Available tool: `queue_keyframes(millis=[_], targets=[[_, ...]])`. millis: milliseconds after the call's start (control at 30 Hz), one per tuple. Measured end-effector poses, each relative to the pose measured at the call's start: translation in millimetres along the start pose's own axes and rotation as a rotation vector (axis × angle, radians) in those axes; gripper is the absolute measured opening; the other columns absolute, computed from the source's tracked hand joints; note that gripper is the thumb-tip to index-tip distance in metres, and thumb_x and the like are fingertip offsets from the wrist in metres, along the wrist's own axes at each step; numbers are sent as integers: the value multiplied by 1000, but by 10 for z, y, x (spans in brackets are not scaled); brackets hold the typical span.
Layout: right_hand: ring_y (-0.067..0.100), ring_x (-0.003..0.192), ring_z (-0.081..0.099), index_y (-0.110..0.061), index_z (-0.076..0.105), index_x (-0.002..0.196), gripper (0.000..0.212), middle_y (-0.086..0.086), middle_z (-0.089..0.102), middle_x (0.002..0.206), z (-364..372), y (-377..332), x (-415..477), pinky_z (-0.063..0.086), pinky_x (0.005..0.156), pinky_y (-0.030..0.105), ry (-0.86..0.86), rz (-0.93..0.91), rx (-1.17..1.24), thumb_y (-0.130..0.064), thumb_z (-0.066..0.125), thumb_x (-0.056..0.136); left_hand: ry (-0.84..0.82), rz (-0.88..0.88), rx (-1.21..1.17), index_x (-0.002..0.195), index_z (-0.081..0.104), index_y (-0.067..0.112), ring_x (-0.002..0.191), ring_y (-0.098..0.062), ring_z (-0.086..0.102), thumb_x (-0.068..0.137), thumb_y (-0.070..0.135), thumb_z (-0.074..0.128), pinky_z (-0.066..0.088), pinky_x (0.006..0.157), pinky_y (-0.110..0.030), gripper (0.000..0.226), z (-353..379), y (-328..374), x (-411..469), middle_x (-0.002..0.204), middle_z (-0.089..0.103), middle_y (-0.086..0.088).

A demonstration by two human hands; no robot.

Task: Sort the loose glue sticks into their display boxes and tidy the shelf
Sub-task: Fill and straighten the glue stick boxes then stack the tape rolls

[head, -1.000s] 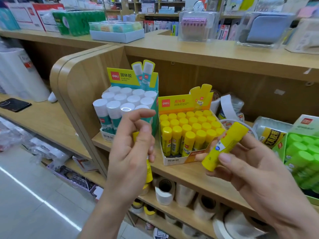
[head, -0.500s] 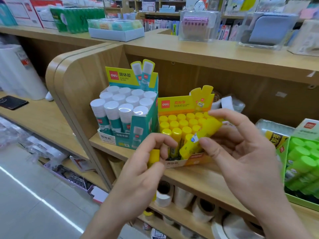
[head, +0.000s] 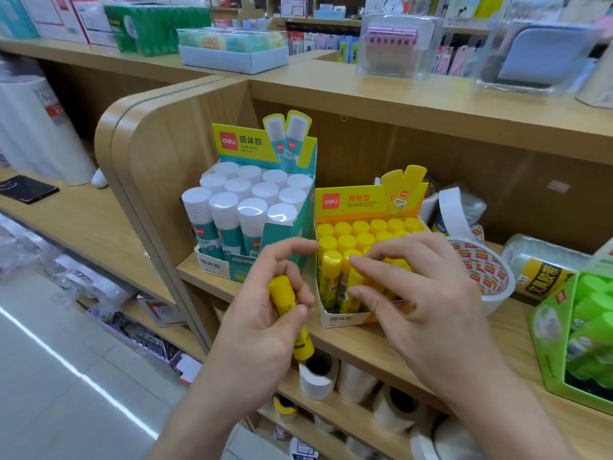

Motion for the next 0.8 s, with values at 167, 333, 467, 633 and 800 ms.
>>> queue_keyframes(millis=[167, 333, 467, 633, 800], targets=[[26, 91, 55, -16, 77, 95, 20, -1, 65, 93, -34, 10, 54, 46, 73, 47, -45, -39, -12, -28, 62, 89, 46, 5, -80, 110, 64, 27, 93, -17, 67, 76, -1, 60, 55, 78, -25, 44, -20, 21, 13, 85, 61, -3], [26, 91, 56, -16, 76, 95, 18, -1, 64, 93, -33, 16, 87, 48, 71, 47, -114, -78, -74, -25, 66, 85, 71, 32, -59, 104, 66, 21, 100, -21, 68, 81, 5, 60, 55, 79, -23, 29, -39, 69, 3, 94, 70, -8], [28, 93, 57, -17, 75, 98, 19, 0, 65, 95, -42, 20, 59, 48, 70, 47, -113, -111, -137, -23, 65, 83, 68, 52, 7, 104, 65, 15, 102, -18, 67, 87, 10, 64, 54, 82, -23, 18, -49, 107, -4, 101, 72, -2], [29, 105, 51, -21, 68, 119, 42, 0, 64, 115, -71, 33, -95, 44, 80, 50, -152, -103, -210, -15, 56, 79, 64, 64, 22, 105, 63, 13, 102, -13, 67, 83, 15, 60, 53, 83, -21, 22, -14, 172, -3, 102, 72, 2], [27, 115, 43, -32, 55, 133, 51, 3, 51, 127, -97, 38, -125, 40, 88, 49, -231, 1, -114, -23, 60, 82, 114, 138, 147, 103, 67, 28, 99, -13, 60, 83, 27, 65, 51, 75, -15, 20, 22, 225, 57, 98, 61, 9]])
Point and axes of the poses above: each hand's wrist, its own x-axis towards the middle knuckle, its own z-axis out of the palm, y = z × x, the point moved 1 cm from there along x, towards the middle knuckle
